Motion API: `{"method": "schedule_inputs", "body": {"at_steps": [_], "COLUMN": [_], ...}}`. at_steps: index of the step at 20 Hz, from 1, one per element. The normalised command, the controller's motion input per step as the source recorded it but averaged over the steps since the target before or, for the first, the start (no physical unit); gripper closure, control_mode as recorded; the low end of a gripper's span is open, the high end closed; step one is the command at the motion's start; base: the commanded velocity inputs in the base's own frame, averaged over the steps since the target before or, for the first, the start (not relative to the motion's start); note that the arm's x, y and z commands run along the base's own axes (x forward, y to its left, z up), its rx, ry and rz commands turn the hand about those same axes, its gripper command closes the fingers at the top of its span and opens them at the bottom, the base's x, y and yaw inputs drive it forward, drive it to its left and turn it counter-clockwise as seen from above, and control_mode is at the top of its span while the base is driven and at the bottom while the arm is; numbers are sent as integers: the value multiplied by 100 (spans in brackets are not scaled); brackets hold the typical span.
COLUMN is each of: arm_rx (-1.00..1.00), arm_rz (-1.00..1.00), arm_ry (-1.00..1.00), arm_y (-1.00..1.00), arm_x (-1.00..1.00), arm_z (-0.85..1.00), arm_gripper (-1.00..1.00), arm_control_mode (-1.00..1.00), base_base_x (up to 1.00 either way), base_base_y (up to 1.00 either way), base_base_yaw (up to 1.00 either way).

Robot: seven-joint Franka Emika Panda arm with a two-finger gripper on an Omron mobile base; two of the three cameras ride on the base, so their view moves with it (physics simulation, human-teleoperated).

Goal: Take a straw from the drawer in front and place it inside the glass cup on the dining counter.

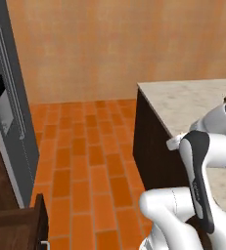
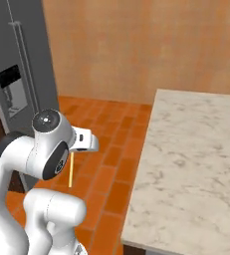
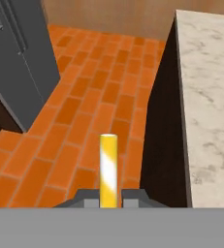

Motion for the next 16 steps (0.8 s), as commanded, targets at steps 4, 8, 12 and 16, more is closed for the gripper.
{"method": "schedule_inputs", "body": {"at_steps": [4,8,12,16], "arm_rx": [0,0,0,0], "arm_rz": [0,0,0,0], "arm_ry": [0,0,0,0], "arm_y": [0,0,0,0], "arm_x": [0,0,0,0], "arm_z": [0,0,0,0], "arm_gripper": [100,100,100,100], "arm_control_mode": [100,100,100,100], "base_base_x": [100,100,100,100], "base_base_y": [37,36,31,28], "base_base_yaw": [-11,-2,0,0]}}
